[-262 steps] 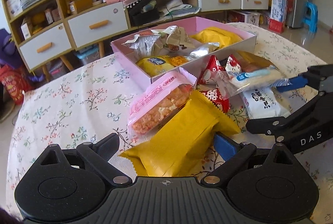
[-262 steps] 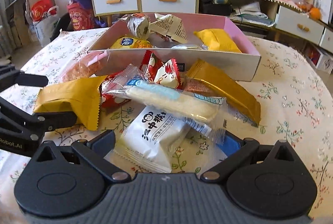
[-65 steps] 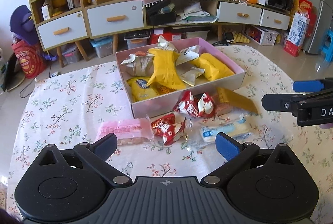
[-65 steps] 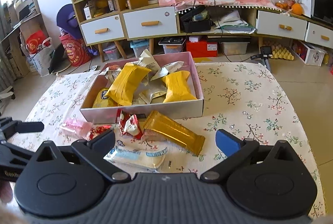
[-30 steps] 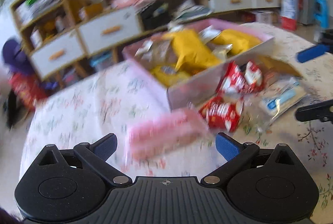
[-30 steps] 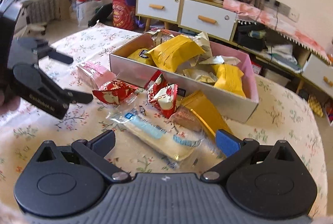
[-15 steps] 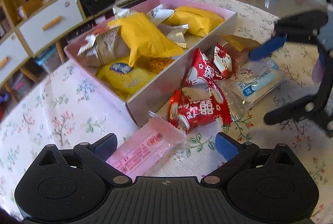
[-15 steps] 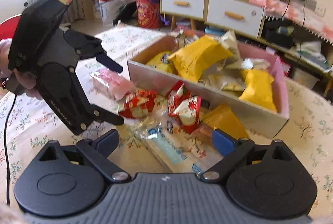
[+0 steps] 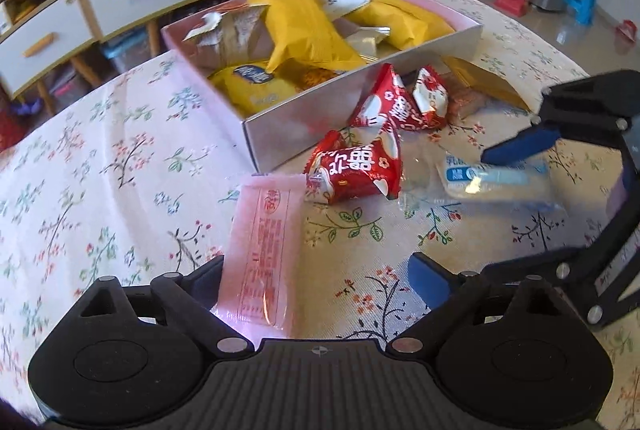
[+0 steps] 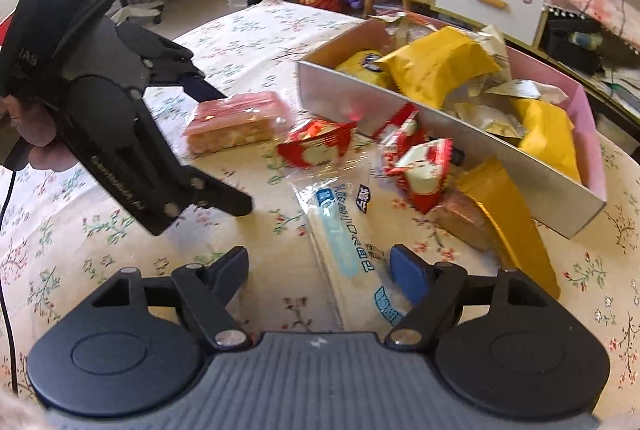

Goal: Organize snacks
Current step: 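Move both open tools back toward the remaining snacks, then grasp the pink wafer pack with left tool while right tool grasps white milk stick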

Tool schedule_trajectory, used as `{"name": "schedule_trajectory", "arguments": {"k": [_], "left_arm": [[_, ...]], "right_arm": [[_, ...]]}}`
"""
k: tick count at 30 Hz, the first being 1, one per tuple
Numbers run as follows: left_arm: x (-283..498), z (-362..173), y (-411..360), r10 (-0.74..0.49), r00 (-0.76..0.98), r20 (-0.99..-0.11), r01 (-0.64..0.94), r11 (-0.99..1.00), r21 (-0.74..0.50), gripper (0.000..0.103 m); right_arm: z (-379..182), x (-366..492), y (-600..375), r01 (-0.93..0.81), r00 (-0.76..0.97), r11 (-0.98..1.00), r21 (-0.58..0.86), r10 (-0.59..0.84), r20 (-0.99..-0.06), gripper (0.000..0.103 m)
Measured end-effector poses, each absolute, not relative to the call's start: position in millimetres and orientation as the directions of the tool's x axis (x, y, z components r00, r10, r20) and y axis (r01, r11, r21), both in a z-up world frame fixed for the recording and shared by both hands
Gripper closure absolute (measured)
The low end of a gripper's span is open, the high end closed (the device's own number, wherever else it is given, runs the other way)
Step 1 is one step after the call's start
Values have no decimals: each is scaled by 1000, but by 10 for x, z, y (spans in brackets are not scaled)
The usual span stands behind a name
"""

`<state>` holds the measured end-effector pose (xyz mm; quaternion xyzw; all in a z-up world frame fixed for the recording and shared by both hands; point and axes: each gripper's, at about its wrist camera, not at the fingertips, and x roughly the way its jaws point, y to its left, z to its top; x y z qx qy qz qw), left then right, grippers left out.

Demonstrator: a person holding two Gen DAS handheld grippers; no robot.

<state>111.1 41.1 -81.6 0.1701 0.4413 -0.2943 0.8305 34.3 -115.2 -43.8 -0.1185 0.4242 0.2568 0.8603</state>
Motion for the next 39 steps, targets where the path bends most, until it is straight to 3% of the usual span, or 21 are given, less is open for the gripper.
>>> {"name": "schedule_trajectory", "arguments": {"k": [11, 18, 27, 39], "left_arm": [[1092, -753, 377, -273, 484, -831, 502, 865, 8, 38], [1008, -711, 297, -235, 497, -835, 439, 898, 8, 64], [951, -692, 327, -202, 504, -840, 350, 937, -16, 72], [890, -538, 453, -287, 481, -828, 308, 940, -147, 73]], "right_arm": [[-437, 439, -1200, -458, 533, 889, 14, 288, -796, 37], [-402, 410, -1128, -444, 533, 896, 10, 273, -801, 58], [-367, 379, -1071, -434, 525, 901, 9, 261, -810, 83], [-237, 399, -1240, -319, 469, 927, 198, 336, -817, 85]]}}
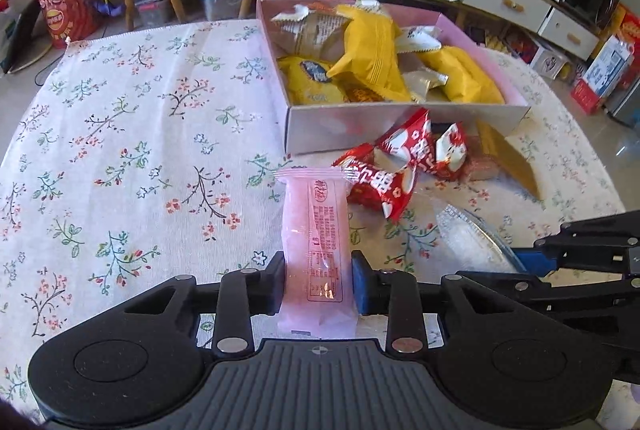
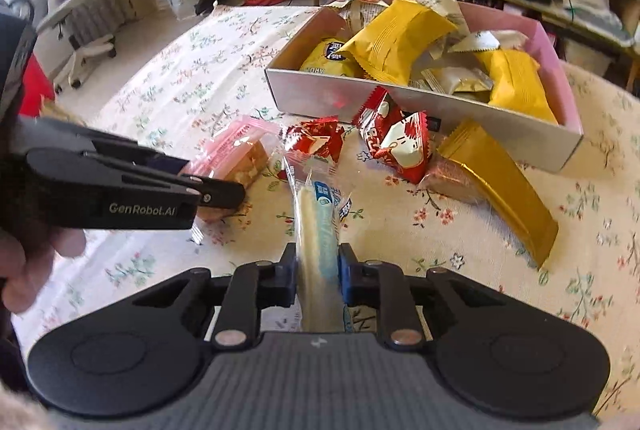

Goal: Organize snacks
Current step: 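Grasp the pink wafer pack with left tool while right tool grasps white milk stick, then carry the pink wafer pack and milk stick over the tray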

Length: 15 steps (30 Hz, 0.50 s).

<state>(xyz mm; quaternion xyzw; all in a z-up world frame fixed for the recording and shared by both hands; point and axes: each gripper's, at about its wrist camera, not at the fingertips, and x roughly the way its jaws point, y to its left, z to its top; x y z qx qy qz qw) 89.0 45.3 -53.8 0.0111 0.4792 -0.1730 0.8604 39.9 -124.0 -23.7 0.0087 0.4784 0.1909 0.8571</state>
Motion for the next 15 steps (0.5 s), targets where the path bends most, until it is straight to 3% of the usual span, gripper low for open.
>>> {"name": "schedule_trajectory", "arguments": {"k": [15], "left_arm": [[906, -182, 414, -365, 527, -768, 328, 921, -212, 73]], "right_arm": [[63, 443, -1409, -219, 513, 926, 307, 377, -771, 85]]}}
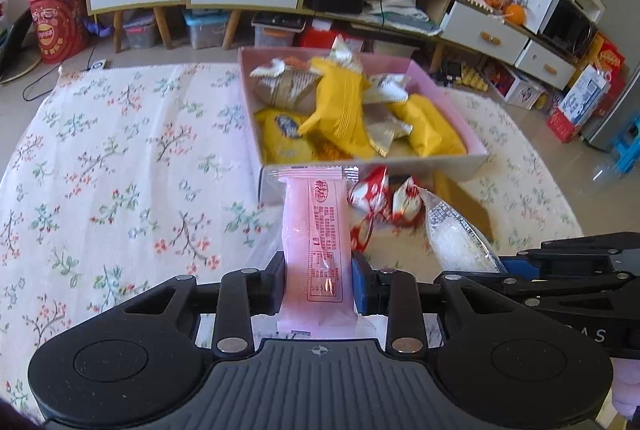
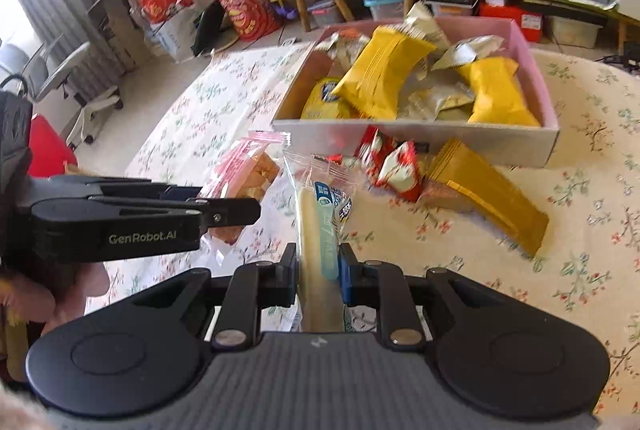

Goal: Organize snacks
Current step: 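Carry the pink wafer pack and milk stick over the tray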

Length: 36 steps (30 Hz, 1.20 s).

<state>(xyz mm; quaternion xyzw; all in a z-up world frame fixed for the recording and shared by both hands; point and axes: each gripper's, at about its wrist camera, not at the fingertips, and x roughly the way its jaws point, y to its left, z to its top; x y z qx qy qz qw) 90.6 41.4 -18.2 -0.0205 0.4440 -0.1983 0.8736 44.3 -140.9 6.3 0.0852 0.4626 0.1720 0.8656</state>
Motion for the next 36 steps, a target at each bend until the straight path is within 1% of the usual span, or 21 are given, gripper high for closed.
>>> {"name": "schedule_trajectory", "arguments": {"k": [8, 15, 18, 22, 27, 36], "left_arm": [[1088, -23, 290, -362, 567, -740, 291, 928, -231, 73], [1302, 82, 160, -356, 598, -718, 263, 934, -243, 73], [1431, 83, 108, -336, 608, -719, 251, 941, -228, 73], [1575, 33, 27, -317, 614, -723, 261, 946, -193, 73], [1738, -61, -18, -294, 616, -731, 250, 953, -173, 73], [1966, -266, -63, -254, 615, -746, 238, 962, -132, 73]], "right_arm": [[194, 674, -1577, -124, 586, 950, 286, 303, -751, 85], [251, 880, -1761, 8, 644, 942, 336, 253, -722, 85], [242, 966, -1784, 43, 657, 946, 323, 217, -722, 85], [242, 1074, -1819, 50, 676, 961, 270, 166, -718, 85], [199, 1240, -1926, 80, 691, 965, 251, 128, -712, 85], [66, 1474, -1920, 76, 695, 965, 250, 129, -707, 85]]}}
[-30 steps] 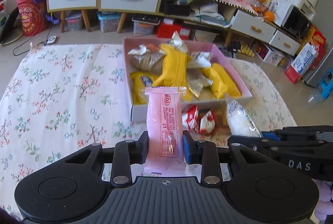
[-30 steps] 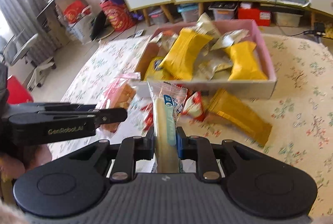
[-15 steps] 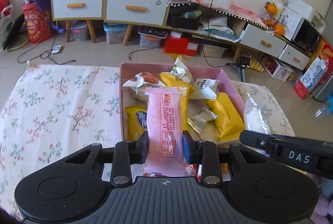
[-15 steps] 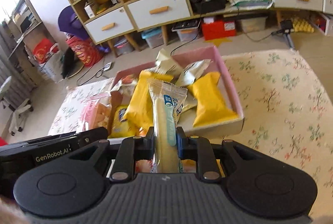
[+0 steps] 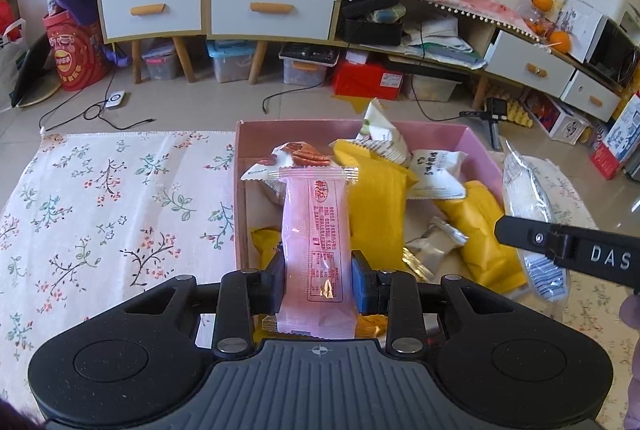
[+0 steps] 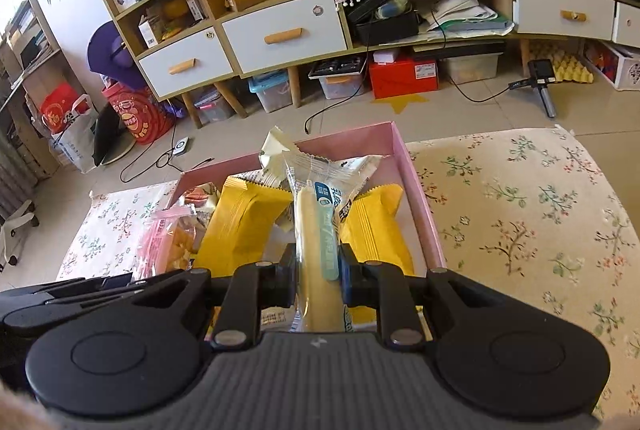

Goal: Organize snacks
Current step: 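Carry the pink wafer pack and milk stick over the tray, then open both tools to drop the packs into the tray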

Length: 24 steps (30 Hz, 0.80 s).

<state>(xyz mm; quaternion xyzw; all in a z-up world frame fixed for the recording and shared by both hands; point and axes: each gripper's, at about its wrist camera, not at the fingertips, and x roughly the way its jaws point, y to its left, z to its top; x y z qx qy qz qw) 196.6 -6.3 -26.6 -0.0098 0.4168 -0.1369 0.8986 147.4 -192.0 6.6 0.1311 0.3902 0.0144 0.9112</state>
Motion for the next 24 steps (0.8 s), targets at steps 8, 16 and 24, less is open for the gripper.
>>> {"name": "schedule_trajectory", "arguments": {"k": [8, 16, 24], "left_arm": [[2079, -368, -105, -268, 627, -732, 268, 956, -121, 73], [2107, -402, -129, -301, 629, -717, 310, 943, -124, 69], [2032, -333, -92, -319, 626, -711, 330, 935, -129, 30]], "right_arm": [[40, 1613, -1891, 85, 703, 963, 256, 125, -700, 85], [111, 1653, -1802, 62, 716, 975, 213, 105, -690, 82], [181, 1570, -1868, 75, 719, 973, 219, 100, -688, 47]]}}
